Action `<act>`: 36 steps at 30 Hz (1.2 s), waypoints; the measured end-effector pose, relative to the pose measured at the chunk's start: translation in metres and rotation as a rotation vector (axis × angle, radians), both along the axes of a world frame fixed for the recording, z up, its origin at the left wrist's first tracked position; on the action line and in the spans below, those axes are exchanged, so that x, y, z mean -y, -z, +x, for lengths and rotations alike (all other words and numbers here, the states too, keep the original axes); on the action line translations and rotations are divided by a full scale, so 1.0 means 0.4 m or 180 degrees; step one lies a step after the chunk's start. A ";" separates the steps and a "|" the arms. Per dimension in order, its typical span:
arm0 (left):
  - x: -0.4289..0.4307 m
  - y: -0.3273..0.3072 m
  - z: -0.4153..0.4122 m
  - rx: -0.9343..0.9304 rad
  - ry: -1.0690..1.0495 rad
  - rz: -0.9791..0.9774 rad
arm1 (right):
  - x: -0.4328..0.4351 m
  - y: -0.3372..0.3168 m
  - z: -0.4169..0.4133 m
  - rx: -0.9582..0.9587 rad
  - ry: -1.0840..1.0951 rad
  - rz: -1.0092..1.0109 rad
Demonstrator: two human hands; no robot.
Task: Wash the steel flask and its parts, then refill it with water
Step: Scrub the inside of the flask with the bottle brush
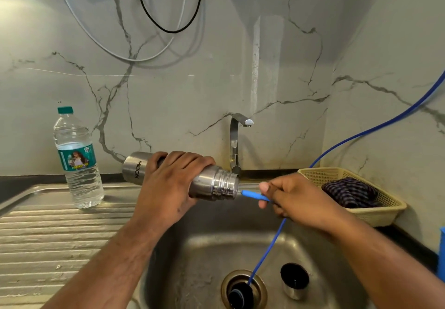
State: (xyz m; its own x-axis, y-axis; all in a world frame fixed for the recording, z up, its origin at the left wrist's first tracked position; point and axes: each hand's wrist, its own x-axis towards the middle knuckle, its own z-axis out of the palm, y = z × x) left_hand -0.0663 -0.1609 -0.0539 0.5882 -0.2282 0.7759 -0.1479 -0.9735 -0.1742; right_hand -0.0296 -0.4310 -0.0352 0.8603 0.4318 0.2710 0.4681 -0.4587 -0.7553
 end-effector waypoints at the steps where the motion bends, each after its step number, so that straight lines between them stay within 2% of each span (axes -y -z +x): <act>1: -0.001 0.002 0.000 -0.0028 -0.0021 -0.0023 | 0.005 -0.001 0.003 0.0323 0.0059 -0.0145; 4: -0.006 0.004 0.002 -0.0106 -0.0077 -0.0098 | 0.017 0.008 0.005 0.1714 0.0250 -0.1006; 6: -0.008 0.004 0.003 -0.0136 -0.0119 -0.0158 | 0.018 0.009 0.005 0.2465 0.0272 -0.1122; 9: -0.010 0.005 0.004 -0.0087 -0.0187 -0.0213 | 0.044 -0.014 0.013 0.3103 0.0513 -0.1156; 10: -0.014 0.002 0.003 -0.0050 -0.0221 -0.0243 | 0.056 -0.024 0.018 0.3160 0.0602 -0.1167; 12: -0.024 -0.004 0.001 0.0048 -0.0237 -0.0246 | 0.069 -0.030 0.026 0.2901 0.0612 -0.1113; 16: -0.010 -0.008 0.001 0.0158 0.0026 0.0138 | 0.019 0.007 0.014 0.1545 -0.0078 -0.0849; 18: 0.001 -0.005 0.002 0.0142 0.0073 0.0191 | 0.009 0.011 0.012 0.1361 -0.0157 -0.0752; 21: -0.006 -0.004 0.004 0.0046 -0.0055 0.0078 | 0.034 -0.005 0.016 0.1691 0.0000 -0.0793; 25: -0.005 -0.002 0.004 0.0003 -0.0054 -0.0054 | 0.042 -0.013 0.004 0.2597 0.0344 -0.1067; 27: -0.003 -0.002 0.002 0.0045 -0.0038 -0.0078 | 0.036 -0.011 0.003 0.2474 0.0386 -0.1047; 30: -0.003 -0.003 0.000 0.0089 -0.0023 -0.0018 | 0.028 -0.008 0.008 0.1781 0.0241 -0.0897; 33: -0.005 -0.002 0.001 0.0065 -0.0086 -0.0053 | 0.027 -0.013 -0.003 0.1907 0.0192 -0.0995; 36: -0.008 -0.001 0.003 0.0045 -0.0136 -0.0097 | 0.027 -0.015 -0.012 0.2490 0.0229 -0.1262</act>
State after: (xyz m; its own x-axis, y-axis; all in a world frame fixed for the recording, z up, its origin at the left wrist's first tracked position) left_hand -0.0651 -0.1575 -0.0537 0.5859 -0.1792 0.7904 -0.1037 -0.9838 -0.1462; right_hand -0.0344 -0.4420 -0.0293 0.5193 0.5710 0.6358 0.7447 -0.6673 -0.0089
